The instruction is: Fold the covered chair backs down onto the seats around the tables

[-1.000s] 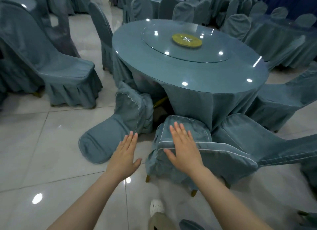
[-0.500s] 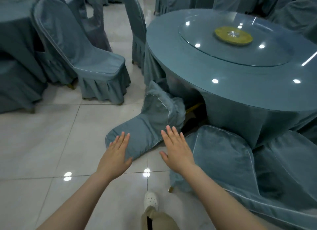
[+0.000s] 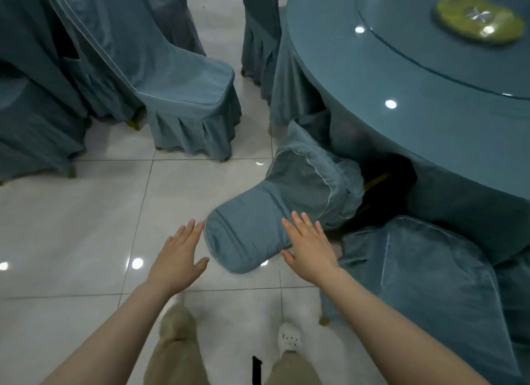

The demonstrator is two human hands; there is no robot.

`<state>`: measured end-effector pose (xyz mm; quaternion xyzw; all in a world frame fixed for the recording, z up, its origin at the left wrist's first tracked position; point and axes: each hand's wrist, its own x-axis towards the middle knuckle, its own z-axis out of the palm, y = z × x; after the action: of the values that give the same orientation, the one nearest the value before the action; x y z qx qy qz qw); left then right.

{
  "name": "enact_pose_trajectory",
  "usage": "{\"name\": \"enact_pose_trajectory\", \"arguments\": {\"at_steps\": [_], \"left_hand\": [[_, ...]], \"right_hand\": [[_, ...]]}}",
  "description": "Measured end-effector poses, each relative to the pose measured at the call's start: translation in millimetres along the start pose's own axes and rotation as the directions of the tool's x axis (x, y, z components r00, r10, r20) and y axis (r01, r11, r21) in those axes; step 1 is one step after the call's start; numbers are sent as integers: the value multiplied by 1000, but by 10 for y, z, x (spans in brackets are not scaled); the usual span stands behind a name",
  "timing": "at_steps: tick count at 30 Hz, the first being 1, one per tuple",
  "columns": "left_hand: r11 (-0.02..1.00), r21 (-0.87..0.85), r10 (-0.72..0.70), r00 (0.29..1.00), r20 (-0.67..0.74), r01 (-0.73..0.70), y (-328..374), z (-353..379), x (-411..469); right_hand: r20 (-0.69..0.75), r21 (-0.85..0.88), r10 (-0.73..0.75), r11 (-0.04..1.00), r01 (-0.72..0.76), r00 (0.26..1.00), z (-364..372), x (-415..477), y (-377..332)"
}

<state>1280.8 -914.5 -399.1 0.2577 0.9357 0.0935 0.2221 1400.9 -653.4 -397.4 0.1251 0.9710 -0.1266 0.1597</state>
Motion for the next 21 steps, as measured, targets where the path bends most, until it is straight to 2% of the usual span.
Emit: {"name": "enact_pose_trajectory", "arguments": {"at_steps": [5,8,11,15,21], "left_hand": [[984,82,141,976,168,-156,-776,-108,888],[914,213,279,915,292,-347,-1265,-96,1466],[842,271,346,853,391,-466,-1690,-21,2048],[776,289,382,782,493,-561,-2095,320,2688],[790,193,391,721,573,-582,-2488,1235,3568]], "right_hand": [[30,46,149,988,-150,988,339,750,-503],[95,100,263,957,-272,960,688,1162,-851],[192,171,333,915,-365,923,1113,1586,-1170],[289,269,391,843,-466,874,1741,2024,-1391],[398,400,483,674,-621,780,2801,2630,-1257]]}}
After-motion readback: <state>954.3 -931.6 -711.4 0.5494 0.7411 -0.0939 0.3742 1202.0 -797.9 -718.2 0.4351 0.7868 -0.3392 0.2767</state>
